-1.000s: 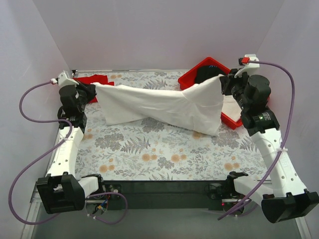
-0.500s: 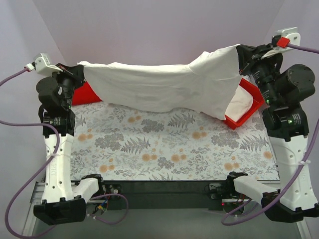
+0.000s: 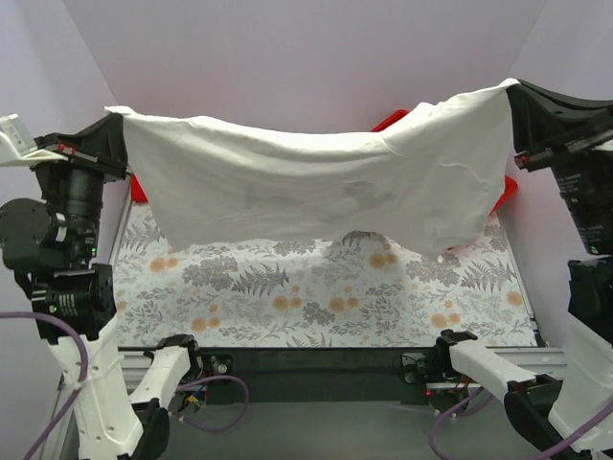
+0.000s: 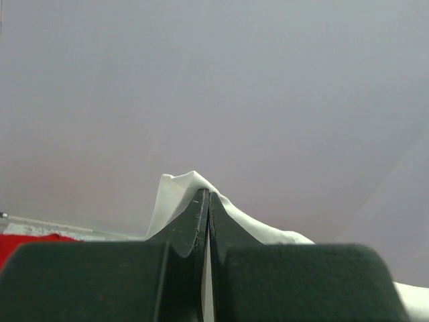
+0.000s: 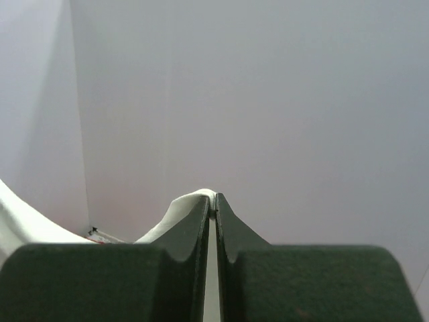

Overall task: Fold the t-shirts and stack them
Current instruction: Flatten the tshirt out

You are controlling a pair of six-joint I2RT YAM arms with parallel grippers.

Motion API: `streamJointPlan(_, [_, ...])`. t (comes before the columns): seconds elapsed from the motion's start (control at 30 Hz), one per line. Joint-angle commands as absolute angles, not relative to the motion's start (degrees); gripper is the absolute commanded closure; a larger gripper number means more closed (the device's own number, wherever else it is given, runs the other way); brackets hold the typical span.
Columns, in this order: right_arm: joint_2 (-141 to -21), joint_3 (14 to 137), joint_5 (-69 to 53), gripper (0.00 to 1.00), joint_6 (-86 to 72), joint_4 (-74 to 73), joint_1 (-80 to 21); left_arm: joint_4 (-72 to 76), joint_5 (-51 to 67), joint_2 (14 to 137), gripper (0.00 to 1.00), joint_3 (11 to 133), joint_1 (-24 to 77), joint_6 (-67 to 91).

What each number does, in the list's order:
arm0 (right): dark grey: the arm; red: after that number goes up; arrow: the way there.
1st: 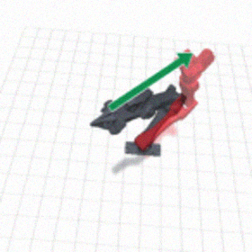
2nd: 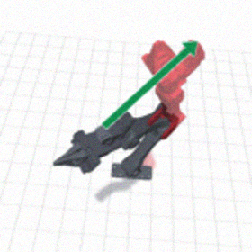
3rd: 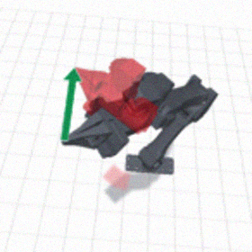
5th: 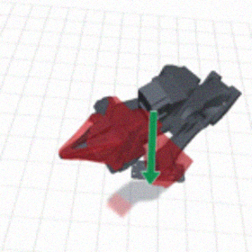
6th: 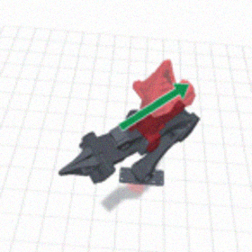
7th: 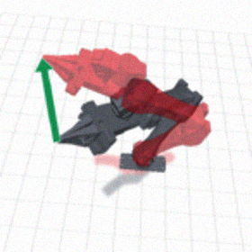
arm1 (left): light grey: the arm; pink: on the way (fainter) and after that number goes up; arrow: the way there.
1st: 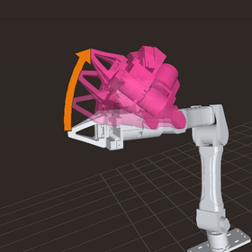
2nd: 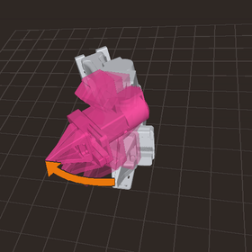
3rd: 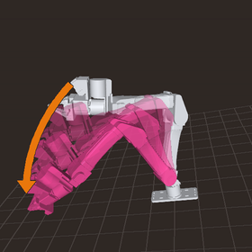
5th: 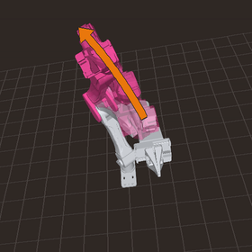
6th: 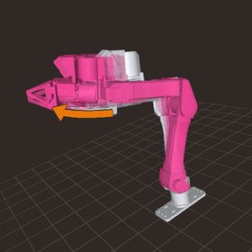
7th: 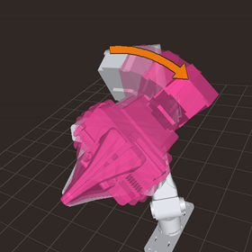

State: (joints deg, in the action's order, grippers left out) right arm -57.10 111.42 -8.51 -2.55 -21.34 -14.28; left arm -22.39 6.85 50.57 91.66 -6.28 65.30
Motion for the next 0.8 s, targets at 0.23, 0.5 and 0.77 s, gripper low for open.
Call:
streamJointPlan(0.23, [-59.4,118.8,-13.1,0.99,-3.4,-21.8,-14.3,-25.9,11.0,50.5,1.0,94.4,-6.6,64.9])
streamJointPlan(0.5, [-66.8,102.9,-9.6,0.99,-2.1,-15.8,-14.2,-17.6,13.8,58.8,1.0,81.2,-6.7,68.3])
streamJointPlan(0.77, [-83.8,112.1,-8.4,0.99,-0.8,-14.3,-14.3,-11.4,12.8,71.4,1.0,78.5,-6.6,68.2])
